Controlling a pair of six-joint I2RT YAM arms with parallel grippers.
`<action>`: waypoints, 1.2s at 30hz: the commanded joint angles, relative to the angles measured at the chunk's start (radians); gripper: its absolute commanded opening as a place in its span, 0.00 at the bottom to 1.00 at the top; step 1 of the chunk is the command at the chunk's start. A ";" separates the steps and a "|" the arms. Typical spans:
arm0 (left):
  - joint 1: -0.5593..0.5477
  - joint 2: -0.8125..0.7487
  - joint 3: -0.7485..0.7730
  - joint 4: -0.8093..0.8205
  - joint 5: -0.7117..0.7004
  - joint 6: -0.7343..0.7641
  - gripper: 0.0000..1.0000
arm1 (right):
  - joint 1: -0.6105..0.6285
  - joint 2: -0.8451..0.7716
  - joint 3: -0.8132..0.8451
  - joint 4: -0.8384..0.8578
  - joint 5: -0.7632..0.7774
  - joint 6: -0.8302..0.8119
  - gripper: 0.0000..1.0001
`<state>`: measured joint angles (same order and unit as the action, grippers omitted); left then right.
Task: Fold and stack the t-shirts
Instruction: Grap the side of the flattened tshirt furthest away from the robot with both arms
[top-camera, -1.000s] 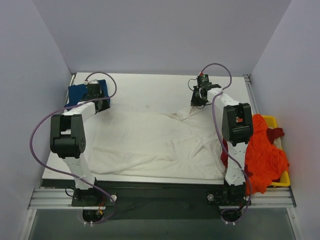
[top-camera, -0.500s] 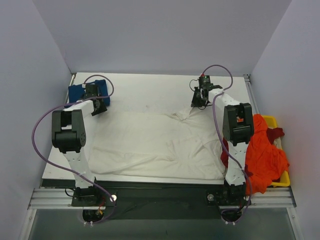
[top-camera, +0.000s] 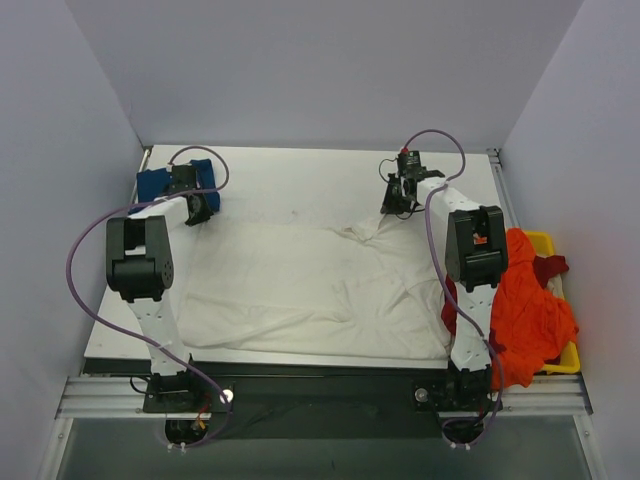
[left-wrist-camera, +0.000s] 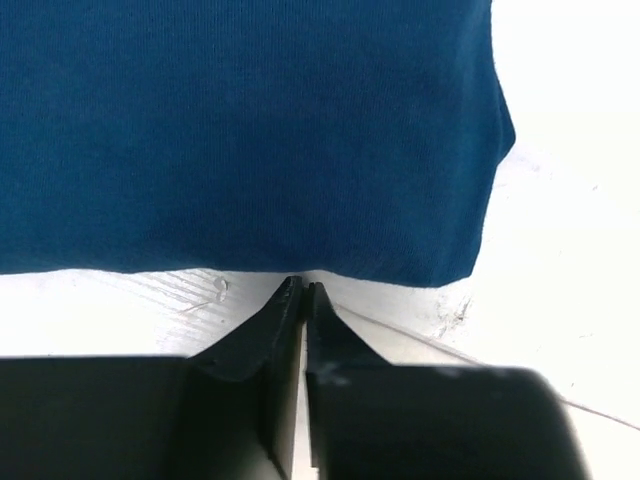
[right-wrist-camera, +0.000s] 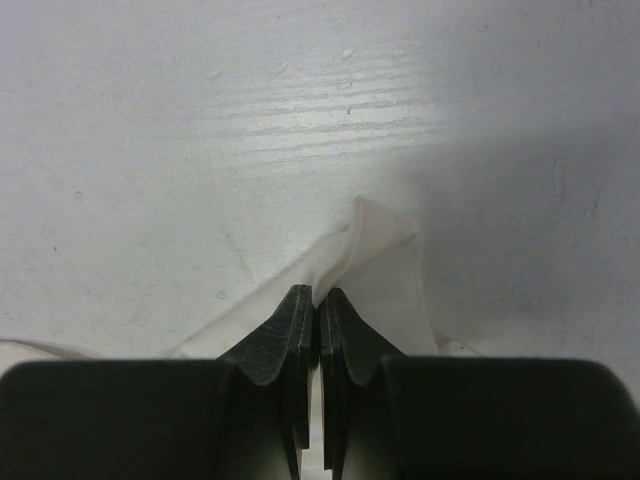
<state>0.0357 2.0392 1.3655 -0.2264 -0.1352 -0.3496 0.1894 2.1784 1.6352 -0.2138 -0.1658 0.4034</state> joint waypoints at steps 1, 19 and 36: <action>0.006 0.038 0.037 -0.034 0.032 0.018 0.08 | -0.007 -0.075 -0.009 -0.012 -0.021 0.012 0.00; 0.000 -0.068 -0.031 0.087 0.161 0.043 0.00 | -0.074 -0.146 0.095 -0.084 -0.070 0.029 0.00; 0.052 -0.189 -0.176 0.380 0.380 -0.063 0.00 | -0.102 -0.167 0.215 -0.214 -0.067 0.014 0.00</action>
<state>0.0662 1.9491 1.2457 0.0051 0.1677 -0.3645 0.0921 2.1201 1.9324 -0.3843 -0.2405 0.4248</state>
